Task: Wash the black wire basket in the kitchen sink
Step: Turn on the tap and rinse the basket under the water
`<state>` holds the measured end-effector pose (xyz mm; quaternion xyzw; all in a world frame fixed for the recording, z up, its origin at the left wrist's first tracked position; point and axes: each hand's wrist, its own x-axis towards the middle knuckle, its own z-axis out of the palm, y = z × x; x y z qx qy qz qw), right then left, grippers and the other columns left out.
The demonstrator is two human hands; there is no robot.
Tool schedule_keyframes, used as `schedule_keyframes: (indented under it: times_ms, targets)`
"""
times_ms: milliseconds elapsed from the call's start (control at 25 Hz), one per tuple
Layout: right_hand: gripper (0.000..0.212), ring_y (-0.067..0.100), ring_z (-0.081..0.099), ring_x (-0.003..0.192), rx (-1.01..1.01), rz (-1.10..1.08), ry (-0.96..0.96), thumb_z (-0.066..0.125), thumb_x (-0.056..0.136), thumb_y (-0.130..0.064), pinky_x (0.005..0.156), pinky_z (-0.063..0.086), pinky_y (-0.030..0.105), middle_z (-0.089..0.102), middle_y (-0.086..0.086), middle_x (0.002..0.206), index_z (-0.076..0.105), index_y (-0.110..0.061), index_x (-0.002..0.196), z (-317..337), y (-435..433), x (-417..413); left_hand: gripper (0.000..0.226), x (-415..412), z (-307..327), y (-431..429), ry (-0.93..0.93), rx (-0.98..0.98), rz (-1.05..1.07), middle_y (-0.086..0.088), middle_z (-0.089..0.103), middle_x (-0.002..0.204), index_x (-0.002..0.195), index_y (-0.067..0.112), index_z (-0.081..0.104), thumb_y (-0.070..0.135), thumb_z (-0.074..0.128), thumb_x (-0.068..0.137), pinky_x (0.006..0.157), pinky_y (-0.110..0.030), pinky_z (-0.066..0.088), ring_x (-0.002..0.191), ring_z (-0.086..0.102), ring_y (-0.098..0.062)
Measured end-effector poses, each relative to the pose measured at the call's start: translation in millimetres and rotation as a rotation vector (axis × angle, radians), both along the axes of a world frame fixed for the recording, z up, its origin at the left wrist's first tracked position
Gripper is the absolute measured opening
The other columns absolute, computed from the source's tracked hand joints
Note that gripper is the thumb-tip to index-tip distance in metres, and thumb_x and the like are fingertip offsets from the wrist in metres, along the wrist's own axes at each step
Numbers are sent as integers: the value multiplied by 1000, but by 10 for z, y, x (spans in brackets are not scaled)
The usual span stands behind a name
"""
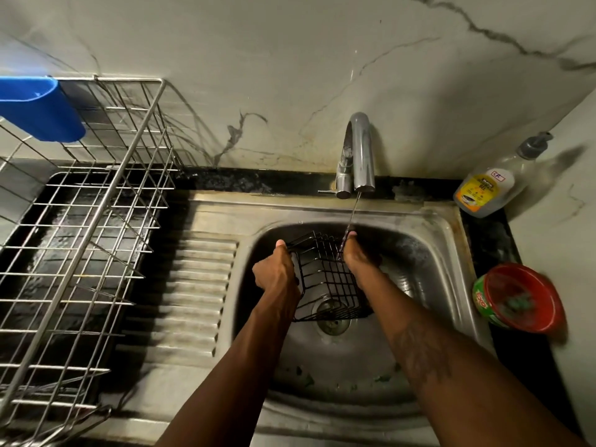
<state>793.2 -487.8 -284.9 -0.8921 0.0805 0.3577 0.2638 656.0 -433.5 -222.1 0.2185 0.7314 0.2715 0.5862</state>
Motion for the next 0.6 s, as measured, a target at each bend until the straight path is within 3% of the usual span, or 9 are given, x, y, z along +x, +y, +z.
schedule_keyframes:
  times_ms: [80,160,240,360,440,520,600]
  targets:
    - [92,36,10,154,-15,153,-38,11,95,-74,123,7,59,10,16,168,14,-10,161,400,-54,-203,53,6,9,8,18,-9,15,-15,71,98,106,2,68,47,76,79,54,-34,54,84,71,-29]
    - [89,30,-4,156,99,394,-93,3,93,-77,121,-2,63,-5,4,170,2,-20,163,534,-104,-443,66,17,29,28,16,-35,70,-17,70,112,116,5,68,49,74,67,68,-41,62,92,72,-33]
    - [90,26,-8,156,134,501,-92,0,91,-79,120,-6,62,-10,-1,170,-1,-24,162,525,-164,-516,60,-1,42,43,-7,-55,109,-14,72,107,113,8,70,46,74,67,65,-37,61,85,72,-29]
    - [95,34,11,154,-43,298,-54,2,92,-78,121,1,63,13,12,168,19,-16,161,275,-309,-153,35,-6,121,30,-72,-52,125,-5,70,80,104,9,69,33,75,79,47,-23,47,55,62,-16]
    - [95,38,23,150,-77,175,10,5,91,-76,121,11,62,26,18,163,29,-12,157,185,-392,-32,45,20,171,24,-95,-22,106,-9,73,91,108,10,68,38,75,74,57,-29,58,66,70,-18]
    - [95,39,19,151,-26,168,22,7,92,-76,122,10,61,19,19,165,21,-11,160,309,-311,-185,63,63,164,30,-12,6,63,-13,74,107,114,9,70,48,73,64,78,-43,64,87,74,-28]
    - [94,38,12,154,67,236,47,7,92,-79,122,8,61,11,16,168,13,-17,162,590,-190,-425,66,98,147,27,91,59,50,-15,73,108,115,5,71,50,75,67,85,-44,63,91,73,-31]
